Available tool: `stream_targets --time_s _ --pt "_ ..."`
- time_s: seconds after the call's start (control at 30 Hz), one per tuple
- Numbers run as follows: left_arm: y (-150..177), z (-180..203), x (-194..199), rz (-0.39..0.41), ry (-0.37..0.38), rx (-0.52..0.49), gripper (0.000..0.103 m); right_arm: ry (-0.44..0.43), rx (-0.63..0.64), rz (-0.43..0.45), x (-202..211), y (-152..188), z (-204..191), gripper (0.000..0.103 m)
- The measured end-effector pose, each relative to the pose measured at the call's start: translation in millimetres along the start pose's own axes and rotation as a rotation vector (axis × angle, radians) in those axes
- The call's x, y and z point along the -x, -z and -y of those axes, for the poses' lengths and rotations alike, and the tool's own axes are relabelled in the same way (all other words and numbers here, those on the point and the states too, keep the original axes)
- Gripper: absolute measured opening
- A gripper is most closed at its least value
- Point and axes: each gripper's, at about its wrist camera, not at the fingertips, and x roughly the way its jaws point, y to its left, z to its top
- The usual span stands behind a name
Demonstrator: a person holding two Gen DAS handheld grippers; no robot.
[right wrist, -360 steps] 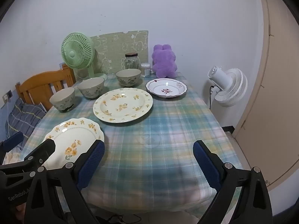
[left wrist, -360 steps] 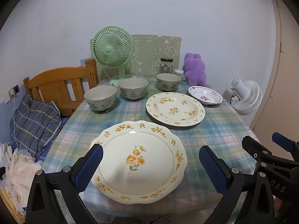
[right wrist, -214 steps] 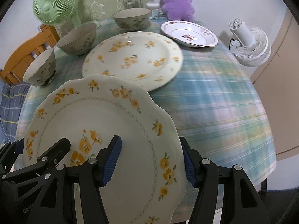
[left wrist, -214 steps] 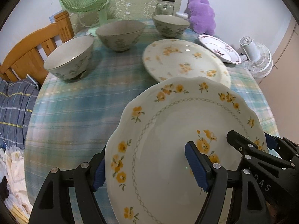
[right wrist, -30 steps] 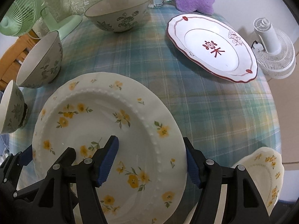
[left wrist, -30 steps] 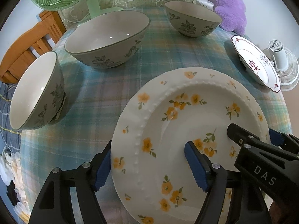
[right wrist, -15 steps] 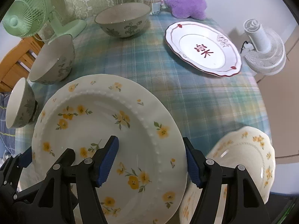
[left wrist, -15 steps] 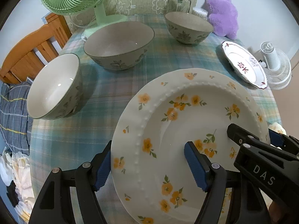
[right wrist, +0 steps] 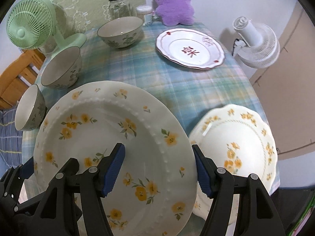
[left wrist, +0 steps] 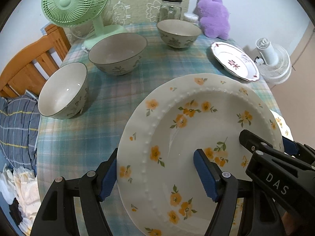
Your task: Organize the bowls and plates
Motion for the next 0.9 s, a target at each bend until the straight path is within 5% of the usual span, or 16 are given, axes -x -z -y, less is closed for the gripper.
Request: stream_targets --time_s 0.9 --pt "23 147 -2 -0.001 -0.015 0.072 0.073 -0.023 0.071 -0.006 7 7 149 0.071"
